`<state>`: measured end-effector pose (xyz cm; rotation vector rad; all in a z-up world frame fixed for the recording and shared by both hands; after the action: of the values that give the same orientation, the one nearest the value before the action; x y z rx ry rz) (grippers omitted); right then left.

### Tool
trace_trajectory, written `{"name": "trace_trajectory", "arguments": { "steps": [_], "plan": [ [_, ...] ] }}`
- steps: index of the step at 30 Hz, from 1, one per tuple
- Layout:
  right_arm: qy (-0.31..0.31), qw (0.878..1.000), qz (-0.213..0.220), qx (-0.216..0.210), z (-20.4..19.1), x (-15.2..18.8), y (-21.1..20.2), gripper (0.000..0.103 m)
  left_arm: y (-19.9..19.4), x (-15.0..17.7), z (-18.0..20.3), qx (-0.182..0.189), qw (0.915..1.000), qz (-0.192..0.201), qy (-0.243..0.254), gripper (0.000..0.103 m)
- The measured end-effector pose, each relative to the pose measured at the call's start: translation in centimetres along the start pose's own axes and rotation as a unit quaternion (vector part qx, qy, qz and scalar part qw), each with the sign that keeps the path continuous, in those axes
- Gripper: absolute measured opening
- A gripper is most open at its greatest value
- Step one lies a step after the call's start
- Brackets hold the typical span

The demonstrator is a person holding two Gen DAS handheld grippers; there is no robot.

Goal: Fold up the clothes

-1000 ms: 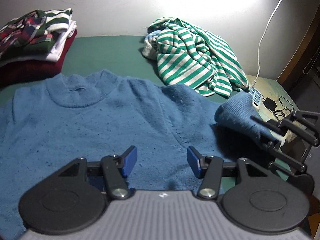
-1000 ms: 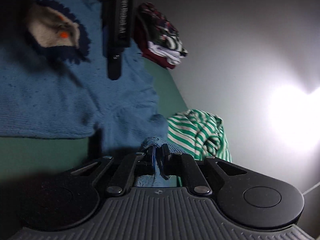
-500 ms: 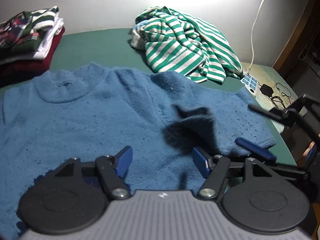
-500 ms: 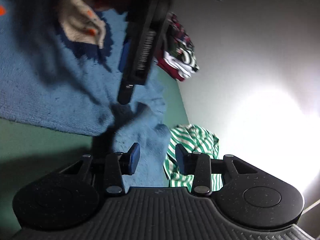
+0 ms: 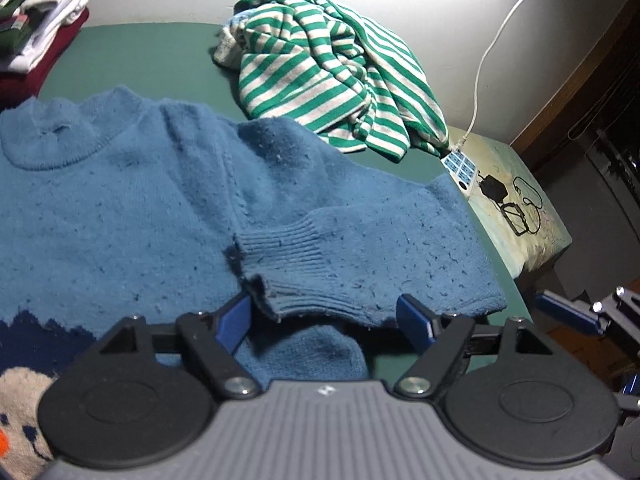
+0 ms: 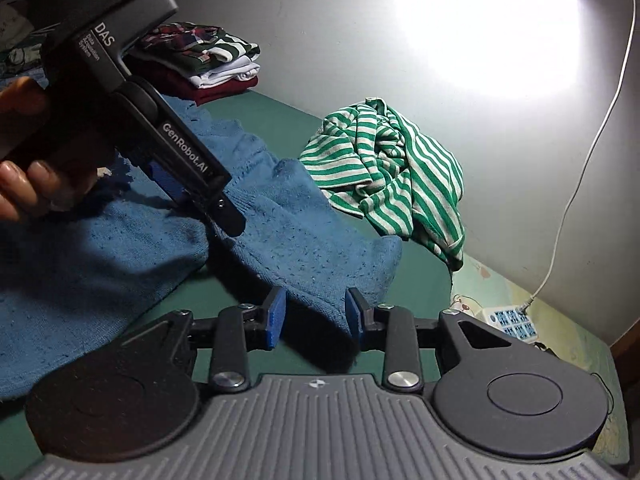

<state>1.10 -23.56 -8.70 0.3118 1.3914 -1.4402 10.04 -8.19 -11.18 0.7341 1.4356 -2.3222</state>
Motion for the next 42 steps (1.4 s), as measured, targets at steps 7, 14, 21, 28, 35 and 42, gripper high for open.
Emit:
{"name": "trace_trajectory", "arguments": {
  "steps": [7,14,21,28,35,42],
  "plan": [
    [0.019,1.0,-0.005,0.014,1.3,-0.2,0.3,0.033,-0.3,-1.0,0.2,0.004,0.9997,0.016,-0.019,0.033],
    [0.028,0.999,-0.01,0.01,1.5,-0.9,0.3,0.032,-0.8,-1.9,0.2,-0.049,0.998,0.04,0.004,0.0],
    [0.034,0.999,-0.035,0.004,2.0,-1.5,0.4,0.035,-3.1,-3.9,0.6,-0.1,0.9908,0.078,0.045,0.0],
    [0.019,0.997,-0.078,-0.006,1.4,-0.5,2.4,0.037,-6.6,-6.6,1.4,-0.123,0.9817,0.126,0.073,0.0],
    [0.043,0.994,-0.103,-0.007,0.7,-1.5,4.0,0.043,-10.1,-8.3,1.3,-0.132,0.9733,0.165,0.091,0.0],
    [0.038,0.99,-0.131,-0.024,-1.2,-3.7,6.8,0.033,-13.4,-8.9,-1.3,-0.131,0.9702,0.18,0.095,0.0]
  ]
}}
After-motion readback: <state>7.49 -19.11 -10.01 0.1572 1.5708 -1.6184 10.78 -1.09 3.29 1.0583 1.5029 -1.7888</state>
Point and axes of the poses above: each gripper's, at about its wrist camera, not at the fingertips, and y roughly the way its jaws point, z to its right, x to its underside, the point moved 7 cm from there along y, roughly the way its jaws point, and after that the axes turned 2 degrees about y, right-handed, at the moved point
